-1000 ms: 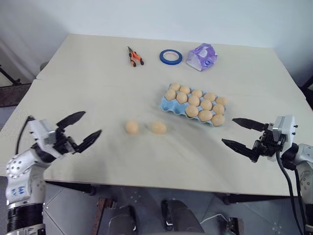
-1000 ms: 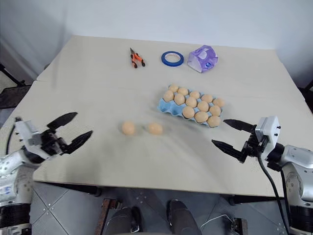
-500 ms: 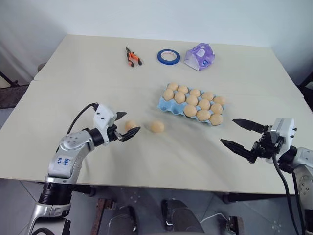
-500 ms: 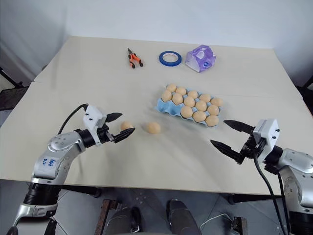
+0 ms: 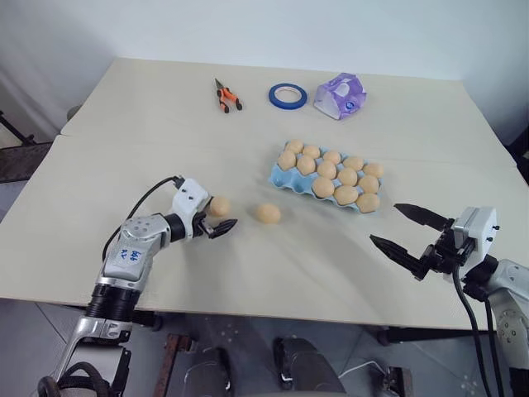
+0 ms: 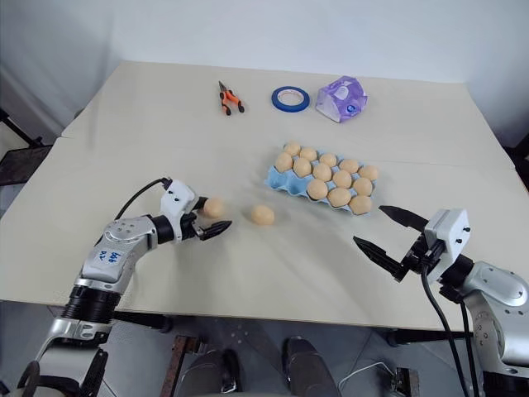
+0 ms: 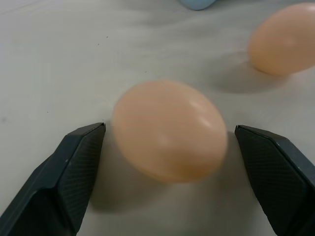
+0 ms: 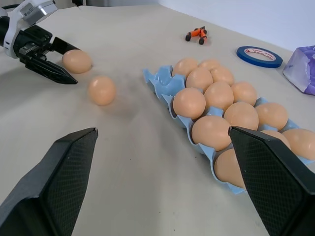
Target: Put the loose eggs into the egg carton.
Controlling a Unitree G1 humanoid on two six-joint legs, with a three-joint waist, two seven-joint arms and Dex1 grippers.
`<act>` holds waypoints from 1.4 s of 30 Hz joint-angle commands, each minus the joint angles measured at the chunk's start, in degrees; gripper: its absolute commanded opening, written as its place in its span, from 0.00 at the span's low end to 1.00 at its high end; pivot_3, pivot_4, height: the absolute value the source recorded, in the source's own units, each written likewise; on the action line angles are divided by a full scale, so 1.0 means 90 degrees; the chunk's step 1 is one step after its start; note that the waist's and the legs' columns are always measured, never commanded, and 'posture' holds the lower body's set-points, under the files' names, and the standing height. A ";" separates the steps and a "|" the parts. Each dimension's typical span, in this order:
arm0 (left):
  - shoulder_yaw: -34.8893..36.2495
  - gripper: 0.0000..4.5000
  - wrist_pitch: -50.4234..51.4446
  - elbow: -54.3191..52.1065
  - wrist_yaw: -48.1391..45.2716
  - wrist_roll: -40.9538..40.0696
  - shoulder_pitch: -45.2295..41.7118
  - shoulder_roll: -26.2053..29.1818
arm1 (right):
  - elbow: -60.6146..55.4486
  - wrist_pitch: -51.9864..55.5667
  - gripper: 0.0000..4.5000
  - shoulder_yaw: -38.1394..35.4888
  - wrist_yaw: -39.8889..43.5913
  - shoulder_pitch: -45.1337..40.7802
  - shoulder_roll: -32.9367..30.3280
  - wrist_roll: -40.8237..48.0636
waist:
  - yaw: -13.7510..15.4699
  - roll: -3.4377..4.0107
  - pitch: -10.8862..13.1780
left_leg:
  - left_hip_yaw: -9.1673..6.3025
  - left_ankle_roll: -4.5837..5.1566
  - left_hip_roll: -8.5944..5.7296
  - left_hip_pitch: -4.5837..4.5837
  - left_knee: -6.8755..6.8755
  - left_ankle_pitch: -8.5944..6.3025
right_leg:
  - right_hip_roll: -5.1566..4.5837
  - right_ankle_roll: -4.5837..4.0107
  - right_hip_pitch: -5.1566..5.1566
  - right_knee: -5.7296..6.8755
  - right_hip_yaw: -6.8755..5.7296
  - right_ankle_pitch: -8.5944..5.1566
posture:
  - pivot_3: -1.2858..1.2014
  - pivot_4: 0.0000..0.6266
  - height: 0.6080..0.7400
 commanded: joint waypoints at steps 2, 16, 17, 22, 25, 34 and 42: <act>-0.0044 0.73 -0.0290 0.0139 -0.0098 0.0082 -0.0087 -0.0109 | -0.0223 -0.0108 1.00 -0.0121 -0.0058 0.0018 -0.0039 0.0025 | -0.0002 0.0001 -0.0001 | 0.0000 0.0001 0.0000 0.0000 0.0000 0.0000 | 0.0000 0.0001 0.0000 0.0000 0.0000 0.0000 | 0.52 0.24 1.00; -0.0129 0.42 -0.2196 0.2008 -0.1202 -0.0022 -0.1945 -0.0943 | 0.0037 -0.0052 1.00 0.0054 -0.0056 -0.0417 -0.0072 -0.0106 | 0.0147 0.0002 -0.0001 | 0.0002 0.0009 -0.0021 -0.0006 0.0011 0.0003 | -0.0001 0.0014 -0.0001 -0.0003 0.0001 0.0009 | 0.52 0.24 1.00; -0.0205 0.42 -0.2642 0.2331 -0.1415 0.0043 -0.2155 -0.1045 | 0.0043 -0.0049 1.00 0.0063 -0.0063 -0.0436 -0.0061 -0.0114 | 0.0151 0.0003 -0.0002 | 0.0002 0.0010 -0.0033 -0.0006 0.0011 0.0003 | -0.0001 0.0014 -0.0001 -0.0004 0.0001 0.0009 | 0.52 0.24 1.00; -0.0096 0.42 -0.3317 0.4244 -0.1492 0.0103 -0.3419 -0.1905 | -0.0045 -0.0065 1.00 0.0061 -0.0143 -0.0339 0.0003 -0.0115 | 0.0238 0.0006 -0.0003 | 0.0002 0.0022 -0.0040 -0.0022 0.0011 -0.0008 | -0.0002 0.0020 -0.0006 -0.0022 0.0004 0.0008 | 0.52 0.24 1.00; -0.0086 0.42 -0.3674 0.5181 -0.1540 0.0245 -0.3929 -0.2229 | -0.0134 -0.0074 1.00 0.0038 -0.0226 -0.0220 0.0033 -0.0105 | 0.0236 0.0006 -0.0003 | 0.0007 0.0022 -0.0042 -0.0026 0.0011 -0.0017 | 0.0004 0.0030 -0.0013 -0.0022 0.0014 0.0001 | 0.52 0.24 1.00; 0.0059 0.42 -0.4319 0.6624 -0.1334 0.0615 -0.4687 -0.2700 | -0.0538 -0.0087 1.00 -0.0141 -0.0529 0.0347 0.0106 -0.0032 | 0.0236 0.0007 -0.0003 | 0.0006 0.0019 -0.0042 -0.0026 0.0012 -0.0021 | 0.0006 0.0032 -0.0016 -0.0020 0.0015 -0.0004 | 0.52 0.24 1.00; 0.0252 0.67 -0.4393 0.6944 -0.0994 0.0763 -0.4854 -0.2952 | -0.0567 -0.0054 1.00 -0.0150 -0.0629 0.0420 0.0093 -0.0016 | 0.0238 0.0007 -0.0003 | 0.0006 0.0024 -0.0046 -0.0025 0.0016 -0.0022 | 0.0005 0.0032 -0.0014 -0.0017 0.0015 -0.0003 | 0.52 0.24 1.00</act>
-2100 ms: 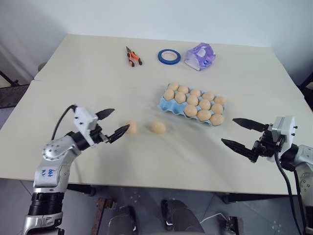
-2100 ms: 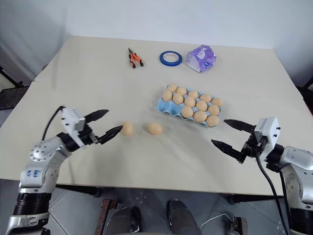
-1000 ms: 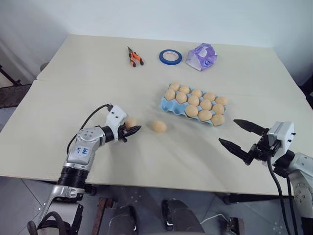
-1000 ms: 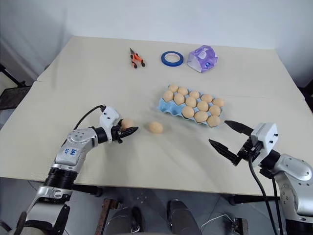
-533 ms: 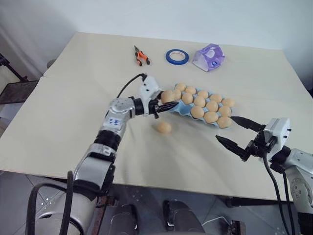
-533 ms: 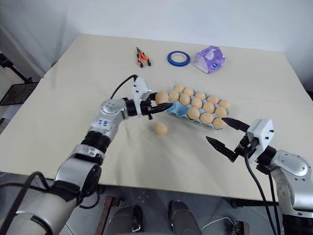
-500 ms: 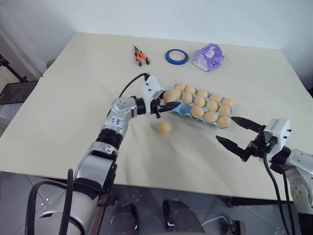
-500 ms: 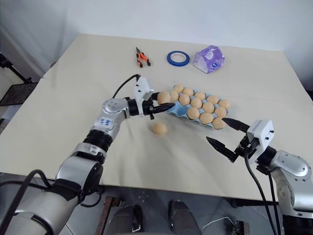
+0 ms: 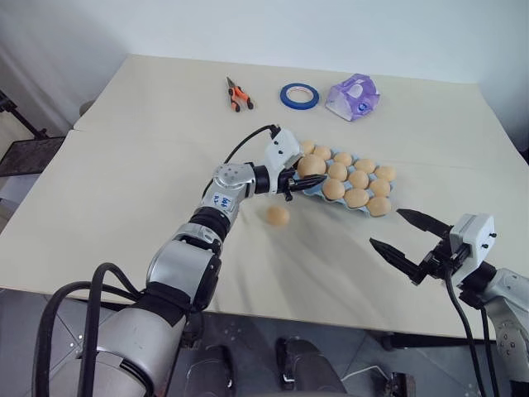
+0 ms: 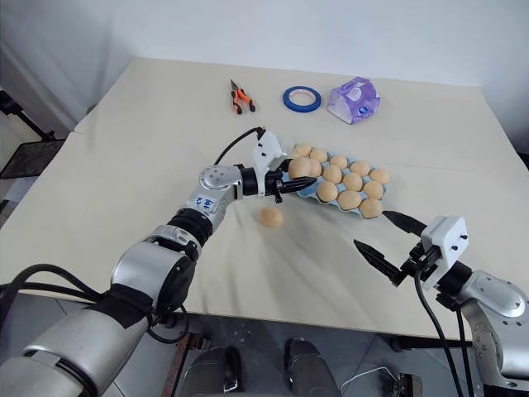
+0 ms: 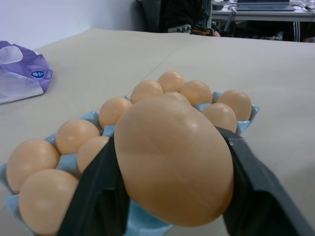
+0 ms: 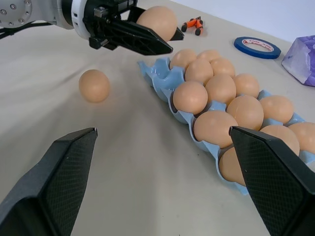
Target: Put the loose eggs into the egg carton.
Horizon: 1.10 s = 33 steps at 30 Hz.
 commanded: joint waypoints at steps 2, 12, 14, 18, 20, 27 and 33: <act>0.0148 0.82 -0.0110 0.0047 0.0185 0.0093 -0.0217 -0.0079 | -0.0185 -0.0065 1.00 -0.0166 -0.0037 -0.0032 -0.0002 0.0110 | -0.0005 0.0000 0.0000 | 0.0000 0.0000 0.0001 0.0000 -0.0001 0.0000 | 0.0001 0.0000 0.0000 0.0001 0.0000 0.0000 | 0.52 0.24 1.00; 0.0235 0.99 -0.0156 0.0097 0.0425 0.0269 -0.0185 -0.0026 | -0.0011 -0.0038 1.00 -0.0116 0.0033 -0.0231 -0.0075 0.0076 | 0.0005 0.0000 0.0000 | 0.0000 -0.0001 0.0000 0.0000 0.0001 0.0001 | 0.0002 0.0000 0.0000 0.0004 -0.0002 0.0000 | 0.52 0.24 1.00; 0.0182 0.99 -0.0186 0.0103 0.0416 0.0349 -0.0160 -0.0049 | 0.0015 -0.0020 1.00 -0.0103 0.0040 -0.0264 -0.0077 0.0065 | 0.0013 0.0000 0.0000 | 0.0000 -0.0001 0.0000 0.0000 0.0001 0.0001 | 0.0002 0.0000 0.0000 0.0004 -0.0002 0.0000 | 0.52 0.24 1.00; 0.0093 0.99 -0.0283 -0.0024 0.0133 0.0429 -0.0208 -0.0216 | -0.0133 0.0209 1.00 0.0124 -0.0089 -0.0162 -0.0023 -0.0032 | 0.0031 0.0000 0.0000 | 0.0001 -0.0003 0.0000 0.0000 0.0001 0.0002 | 0.0002 0.0000 0.0000 0.0004 -0.0003 0.0000 | 0.52 0.24 1.00; 0.0196 0.99 -0.0254 -0.0209 -0.0258 0.0247 -0.0184 -0.0260 | -0.0213 0.0201 1.00 0.0182 -0.0281 -0.0017 0.0159 -0.0089 | 0.0035 0.0000 0.0000 | 0.0001 -0.0003 0.0000 0.0000 0.0001 0.0002 | 0.0002 0.0000 0.0000 0.0004 -0.0003 0.0000 | 0.52 0.24 1.00; 0.0196 0.99 -0.0424 -0.0620 -0.0952 0.0160 0.0063 -0.0218 | -0.0637 -0.0084 1.00 -0.0563 -0.0168 0.1180 0.0303 0.0179 | 0.0049 0.0018 -0.0009 | 0.0001 -0.0004 -0.0001 0.0000 0.0000 0.0002 | 0.0003 0.0001 0.0001 0.0004 -0.0003 -0.0001 | 0.52 0.24 1.00; 0.0322 0.99 -0.0498 -0.1136 -0.1222 -0.0114 0.0281 -0.0191 | -0.0080 -0.0405 1.00 -0.0456 -0.0560 0.1333 0.0594 -0.0357 | -0.0016 0.0018 -0.0009 | 0.0001 0.0003 -0.0003 0.0003 0.0014 0.0002 | 0.0004 0.0009 0.0007 0.0008 -0.0001 0.0004 | 0.52 0.24 1.00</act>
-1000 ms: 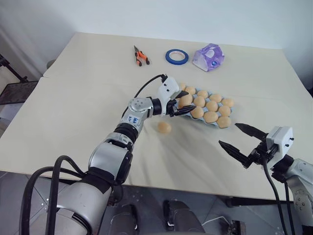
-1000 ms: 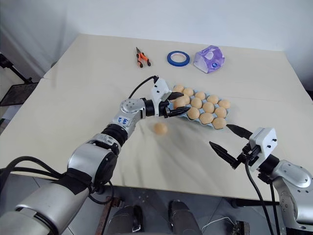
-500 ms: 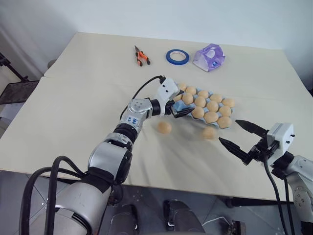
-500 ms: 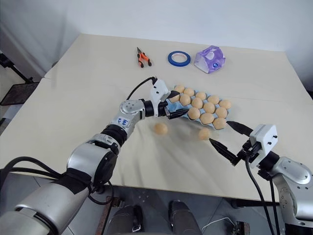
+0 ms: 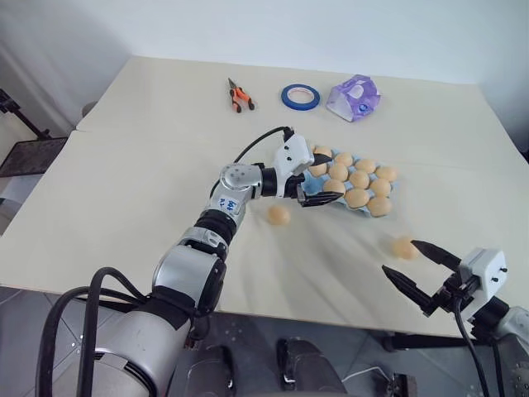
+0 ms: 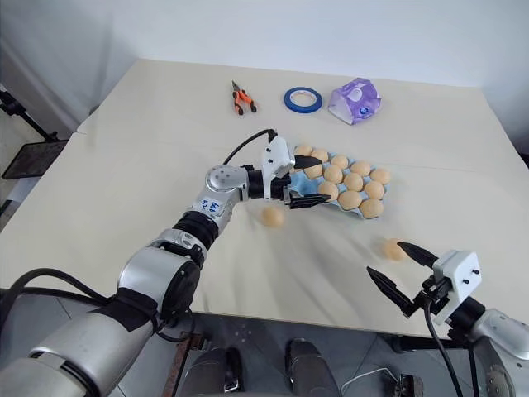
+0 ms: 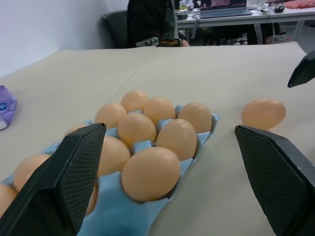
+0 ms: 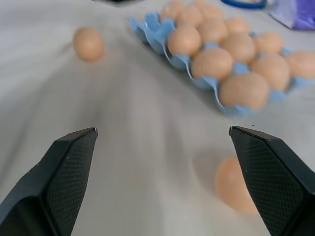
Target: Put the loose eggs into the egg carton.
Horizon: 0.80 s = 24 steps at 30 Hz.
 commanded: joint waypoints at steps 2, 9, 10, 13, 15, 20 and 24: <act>0.0183 0.99 -0.0176 -0.0843 -0.0505 -0.0480 0.0295 0.0123 | 0.0235 -0.0340 1.00 -0.0029 -0.0404 -0.0170 0.0254 -0.0324 | -0.0055 0.0009 -0.0005 | -0.0001 0.0003 -0.0006 0.0007 -0.0001 0.0002 | -0.0001 -0.0001 0.0002 0.0003 0.0002 0.0001 | 0.52 0.24 1.00; 0.0517 0.99 0.0815 -0.3167 -0.1806 -0.1493 0.1818 0.1566 | 0.0806 -0.0632 1.00 -0.0845 -0.0817 -0.0089 0.0317 -0.0334 | -0.0183 0.0022 -0.0012 | -0.0012 -0.0018 -0.0002 0.0025 -0.0015 0.0020 | 0.0004 -0.0013 0.0001 0.0044 0.0011 -0.0004 | 0.52 0.24 1.00; 0.0491 0.99 0.0968 -0.3409 -0.1805 -0.1512 0.1993 0.1749 | 0.0967 -0.0667 1.00 -0.0950 -0.0880 -0.0125 0.0324 -0.0325 | -0.0172 0.0022 -0.0012 | -0.0013 -0.0023 0.0001 0.0030 -0.0019 0.0022 | 0.0004 -0.0021 0.0001 0.0055 0.0009 -0.0009 | 0.52 0.24 1.00; 0.0583 0.99 0.1340 -0.4014 -0.1618 -0.1576 0.2536 0.2303 | 0.1905 -0.0989 1.00 -0.0999 -0.0913 -0.0438 0.0333 -0.0464 | -0.0149 0.0021 -0.0012 | -0.0019 -0.0032 0.0004 0.0042 -0.0013 0.0024 | 0.0004 -0.0031 0.0005 0.0075 0.0004 -0.0018 | 0.52 0.24 1.00; 0.0614 0.99 0.1489 -0.4339 -0.1462 -0.1583 0.2818 0.2509 | 0.2455 -0.1077 1.00 -0.0829 -0.0883 -0.0725 0.0309 -0.0582 | -0.0130 0.0021 -0.0011 | -0.0023 -0.0026 -0.0003 0.0060 -0.0011 0.0028 | -0.0003 -0.0030 0.0027 0.0073 0.0001 -0.0018 | 0.52 0.24 1.00; 0.0708 0.99 0.1953 -0.5245 -0.1141 -0.1835 0.3399 0.2719 | 0.3405 -0.1063 1.00 -0.0622 -0.0969 -0.1466 0.0252 -0.0708 | -0.0160 0.0028 -0.0012 | -0.0034 0.0002 0.0013 0.0120 -0.0021 0.0000 | -0.0019 -0.0017 0.0115 0.0006 -0.0004 0.0001 | 0.52 0.24 1.00; 0.1138 0.99 0.2217 -0.6117 -0.1289 -0.2457 0.4135 0.3111 | 0.3256 -0.0967 1.00 -0.0606 -0.0994 -0.1504 0.0202 -0.0720 | -0.0194 0.0043 -0.0020 | -0.0034 0.0005 0.0014 0.0121 -0.0027 -0.0003 | -0.0022 -0.0009 0.0118 0.0007 -0.0002 0.0007 | 0.52 0.24 1.00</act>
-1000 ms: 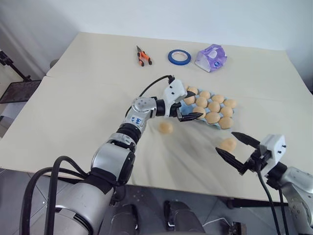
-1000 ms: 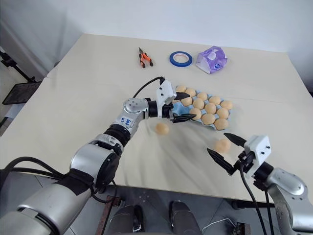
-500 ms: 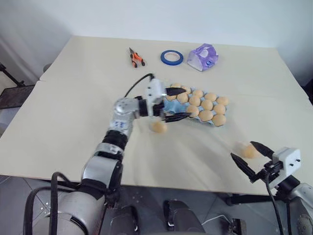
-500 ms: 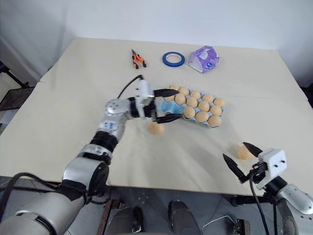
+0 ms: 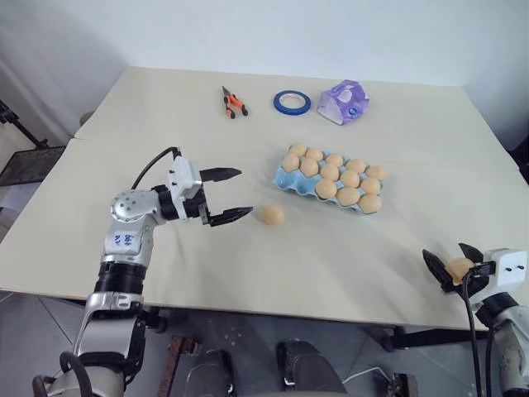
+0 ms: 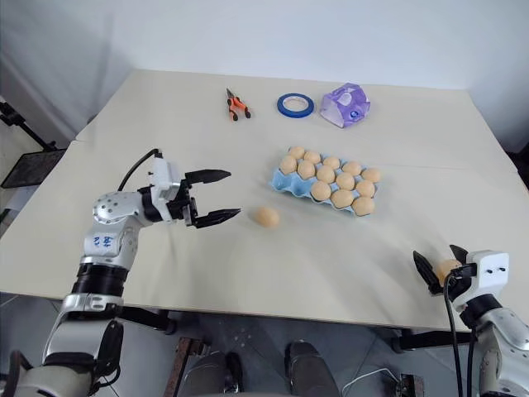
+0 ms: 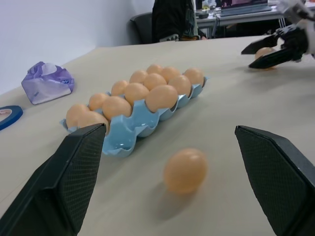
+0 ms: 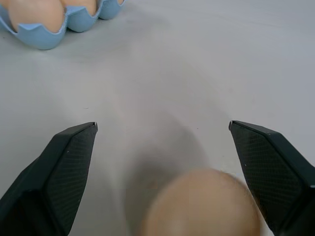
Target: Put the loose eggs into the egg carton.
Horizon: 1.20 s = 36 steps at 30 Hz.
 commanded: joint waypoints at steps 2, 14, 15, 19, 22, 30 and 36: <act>0.0734 0.99 0.0437 -0.1037 -0.0294 -0.1000 0.0709 0.0573 | -0.0403 0.0016 1.00 -0.0134 -0.0055 0.0130 -0.0106 0.0098 | -0.0071 0.0005 -0.0002 | -0.0002 -0.0006 0.0011 0.0000 -0.0006 0.0000 | 0.0008 -0.0008 -0.0004 0.0006 -0.0004 -0.0005 | 0.52 0.24 1.00; 0.1245 0.99 0.0649 -0.1256 -0.0744 -0.1655 0.1767 0.1196 | -0.1210 0.0306 1.00 0.0018 -0.0317 0.0288 0.0221 0.0244 | -0.0134 0.0011 -0.0005 | -0.0020 -0.0028 0.0019 -0.0001 -0.0012 -0.0009 | 0.0004 -0.0033 -0.0003 0.0001 -0.0032 -0.0020 | 0.52 0.24 1.00; 0.1258 0.99 0.0673 -0.1277 -0.0785 -0.1714 0.1796 0.1197 | -0.1272 0.0323 1.00 0.0008 -0.0333 0.0298 0.0220 0.0263 | -0.0134 0.0012 -0.0005 | -0.0020 -0.0027 0.0018 -0.0001 -0.0013 -0.0009 | 0.0002 -0.0033 -0.0003 0.0000 -0.0032 -0.0020 | 0.52 0.24 1.00; 0.1230 0.99 0.0541 -0.1154 -0.1354 -0.1871 0.1812 0.1329 | -0.1475 0.0388 1.00 -0.0166 -0.0510 0.0336 0.0190 0.0313 | -0.0134 0.0012 -0.0005 | -0.0020 -0.0026 0.0018 -0.0002 -0.0020 -0.0010 | 0.0001 -0.0039 -0.0004 -0.0003 -0.0033 -0.0024 | 0.52 0.24 1.00; 0.1167 0.99 0.0462 -0.1007 -0.1711 -0.1978 0.1607 0.1293 | -0.1593 0.0446 1.00 -0.0250 -0.0578 0.0416 0.0165 0.0355 | -0.0129 0.0012 -0.0005 | -0.0021 -0.0028 0.0018 -0.0002 -0.0028 -0.0011 | 0.0001 -0.0046 -0.0006 -0.0006 -0.0035 -0.0028 | 0.52 0.24 1.00; 0.0691 0.99 0.0576 -0.0843 -0.2565 -0.2054 0.1184 0.1161 | -0.2684 0.0997 1.00 -0.0464 -0.0763 0.1002 0.0253 0.0755 | -0.0127 0.0015 -0.0005 | -0.0023 -0.0028 0.0016 -0.0002 -0.0055 -0.0011 | 0.0001 -0.0048 -0.0008 -0.0021 -0.0037 -0.0029 | 0.52 0.24 1.00; 0.0448 0.99 0.0438 -0.0425 -0.2773 -0.2028 0.0883 0.1140 | -0.4103 0.1621 1.00 -0.0472 -0.0713 0.2260 0.0500 0.1407 | -0.0122 0.0015 -0.0006 | -0.0032 -0.0031 0.0018 0.0001 -0.0097 0.0008 | 0.0013 -0.0056 -0.0018 -0.0022 -0.0038 -0.0043 | 0.52 0.24 1.00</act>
